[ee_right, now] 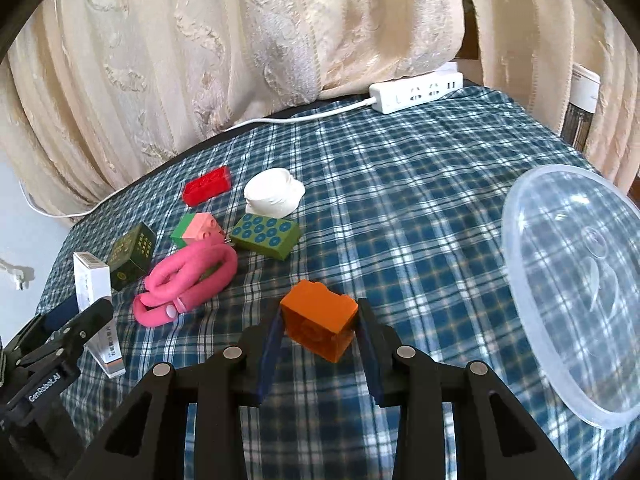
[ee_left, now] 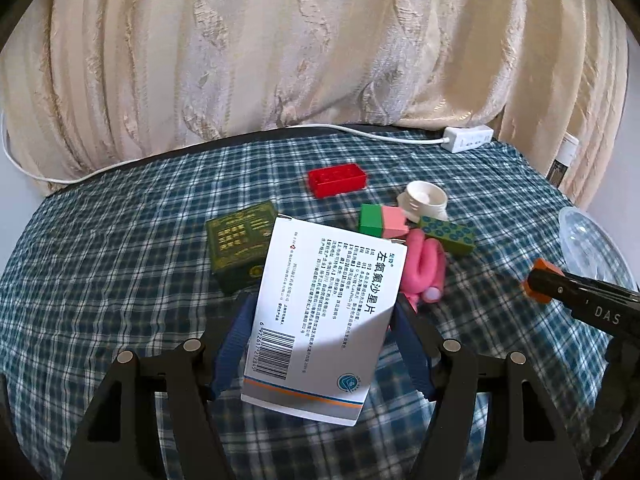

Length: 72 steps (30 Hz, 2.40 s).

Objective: Organize objects
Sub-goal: 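Grasp the orange block with the right tool, then carry the medicine box and orange block over the clear bowl with both tools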

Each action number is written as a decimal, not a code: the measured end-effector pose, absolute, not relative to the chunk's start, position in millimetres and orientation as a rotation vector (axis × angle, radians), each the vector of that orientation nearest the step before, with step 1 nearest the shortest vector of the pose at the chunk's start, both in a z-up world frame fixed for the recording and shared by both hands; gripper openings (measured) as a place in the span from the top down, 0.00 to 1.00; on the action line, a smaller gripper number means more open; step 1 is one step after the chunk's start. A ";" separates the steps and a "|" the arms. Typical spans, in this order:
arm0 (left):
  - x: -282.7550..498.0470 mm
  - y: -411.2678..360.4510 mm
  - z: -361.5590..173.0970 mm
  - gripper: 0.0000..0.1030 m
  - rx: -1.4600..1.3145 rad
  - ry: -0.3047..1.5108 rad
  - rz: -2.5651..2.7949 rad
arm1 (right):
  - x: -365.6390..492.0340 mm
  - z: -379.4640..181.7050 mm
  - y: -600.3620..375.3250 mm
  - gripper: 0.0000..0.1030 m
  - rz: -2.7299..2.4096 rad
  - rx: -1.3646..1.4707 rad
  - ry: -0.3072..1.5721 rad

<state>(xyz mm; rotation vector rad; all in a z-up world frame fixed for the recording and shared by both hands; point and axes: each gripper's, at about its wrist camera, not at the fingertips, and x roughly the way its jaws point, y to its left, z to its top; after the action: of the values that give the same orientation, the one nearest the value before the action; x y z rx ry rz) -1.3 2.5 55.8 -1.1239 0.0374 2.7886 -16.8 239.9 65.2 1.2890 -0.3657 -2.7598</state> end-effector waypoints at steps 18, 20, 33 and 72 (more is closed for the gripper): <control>8.5 62.8 68.6 0.33 -1.081 0.190 2.763 | 13.1 83.0 282.7 0.63 -2.800 1.187 -0.464; 10.0 71.5 70.0 0.33 -1.075 0.208 2.756 | 17.1 84.6 287.8 0.63 -2.805 1.174 -0.473; 18.5 132.6 79.6 0.33 -1.020 0.310 2.687 | 44.1 93.2 340.9 0.63 -2.899 1.108 -0.547; 6.7 299.8 77.3 0.33 -0.970 0.384 2.354 | 63.5 71.0 472.3 0.63 -3.081 1.160 -0.746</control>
<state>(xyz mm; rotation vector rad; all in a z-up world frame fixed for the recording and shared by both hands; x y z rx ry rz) 6.7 299.8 77.3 -0.9700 0.3841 2.3535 63.5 472.3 71.0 1.1602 -0.7457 -3.0807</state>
